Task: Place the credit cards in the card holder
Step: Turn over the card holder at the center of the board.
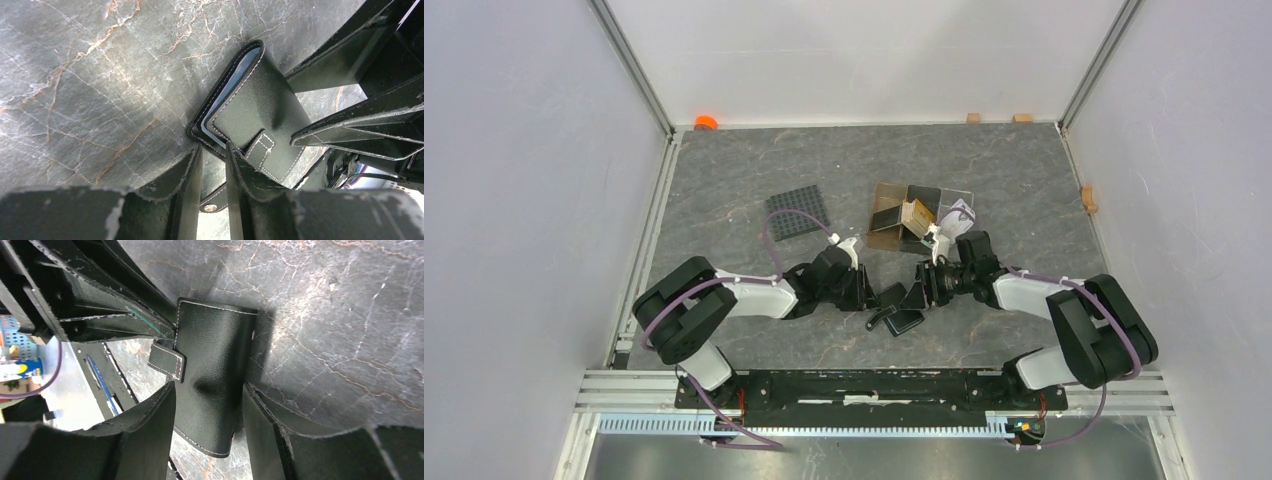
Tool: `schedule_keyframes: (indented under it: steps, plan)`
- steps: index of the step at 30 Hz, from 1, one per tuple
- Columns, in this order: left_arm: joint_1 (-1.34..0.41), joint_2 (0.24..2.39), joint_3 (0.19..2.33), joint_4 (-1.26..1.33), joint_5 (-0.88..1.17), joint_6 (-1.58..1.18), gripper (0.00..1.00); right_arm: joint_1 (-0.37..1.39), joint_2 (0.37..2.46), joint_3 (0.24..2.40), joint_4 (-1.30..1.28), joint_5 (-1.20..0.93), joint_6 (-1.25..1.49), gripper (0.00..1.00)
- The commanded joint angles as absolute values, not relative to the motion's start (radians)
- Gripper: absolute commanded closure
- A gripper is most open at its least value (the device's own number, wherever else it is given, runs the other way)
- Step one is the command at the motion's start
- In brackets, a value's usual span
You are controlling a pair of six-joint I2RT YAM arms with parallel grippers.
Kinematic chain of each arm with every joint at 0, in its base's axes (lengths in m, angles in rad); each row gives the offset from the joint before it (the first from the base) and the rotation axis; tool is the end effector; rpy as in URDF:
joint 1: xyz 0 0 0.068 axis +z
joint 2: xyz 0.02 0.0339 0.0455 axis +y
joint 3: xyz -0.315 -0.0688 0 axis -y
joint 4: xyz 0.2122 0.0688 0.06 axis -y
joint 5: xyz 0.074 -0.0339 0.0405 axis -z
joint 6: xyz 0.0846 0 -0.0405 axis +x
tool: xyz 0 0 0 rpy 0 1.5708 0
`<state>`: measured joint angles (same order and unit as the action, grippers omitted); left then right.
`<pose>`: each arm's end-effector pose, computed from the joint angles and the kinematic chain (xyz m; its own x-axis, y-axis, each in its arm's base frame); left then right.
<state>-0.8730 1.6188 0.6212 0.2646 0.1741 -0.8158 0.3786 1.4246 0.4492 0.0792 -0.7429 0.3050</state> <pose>0.1928 -0.2527 0.1771 -0.9045 -0.0377 -0.4249 0.2608 0.7395 -0.6207 0.1906 0.1374 0.1767 -0.8918 -0.1167 -0.4371 -0.4162 0.5905 0.6914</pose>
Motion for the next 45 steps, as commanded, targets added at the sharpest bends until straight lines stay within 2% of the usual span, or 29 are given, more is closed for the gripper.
schedule_keyframes:
  steps: [1,7,9,13,15,18,20,24,27,29,35,37,39,45]
  plan:
    - [-0.879,1.661,0.564,0.259,0.124,-0.77,0.7,0.393,1.447,0.385,0.231,-0.805,0.418,0.44]
    - [-0.879,1.656,0.493,0.363,0.148,-0.772,0.75,0.42,1.496,0.289,0.456,-0.815,0.594,0.45]
    - [-0.878,1.649,0.473,0.4,0.164,-0.765,0.75,0.426,1.503,0.272,0.524,-0.813,0.64,0.5]
    - [-0.879,1.61,0.449,0.452,0.197,-0.739,0.77,0.426,1.486,0.267,0.574,-0.799,0.691,0.66]
    - [-0.879,1.571,0.451,0.449,0.211,-0.713,0.75,0.428,1.455,0.276,0.573,-0.791,0.694,0.79]
    - [-0.877,1.446,0.47,0.348,0.199,-0.662,0.65,0.426,1.388,0.291,0.547,-0.785,0.696,0.94]
    - [-0.876,1.334,0.497,0.242,0.164,-0.628,0.55,0.426,1.335,0.311,0.494,-0.77,0.677,0.99]
    - [-0.872,1.099,0.544,0.053,0.094,-0.585,0.29,0.425,1.208,0.35,0.394,-0.747,0.596,1.0]
    - [-0.864,0.98,0.558,0.009,0.133,-0.596,0.12,0.428,1.114,0.351,0.387,-0.769,0.561,1.0]
    - [-0.861,0.955,0.579,-0.015,0.188,-0.598,0.06,0.43,1.053,0.349,0.394,-0.792,0.55,1.0]
    - [-0.848,0.959,0.632,-0.07,0.232,-0.633,0.0,0.498,0.907,0.377,0.385,-0.799,0.477,1.0]
    - [-0.825,0.955,0.658,-0.098,0.266,-0.708,0.0,0.575,0.858,0.428,0.261,-0.676,0.33,1.0]
    - [-0.822,0.92,0.672,-0.107,0.269,-0.818,0.01,0.667,0.837,0.479,0.133,-0.467,0.184,1.0]
    - [-0.773,0.713,0.67,-0.161,0.138,-1.065,0.0,0.741,0.82,0.47,0.163,-0.288,0.014,1.0]
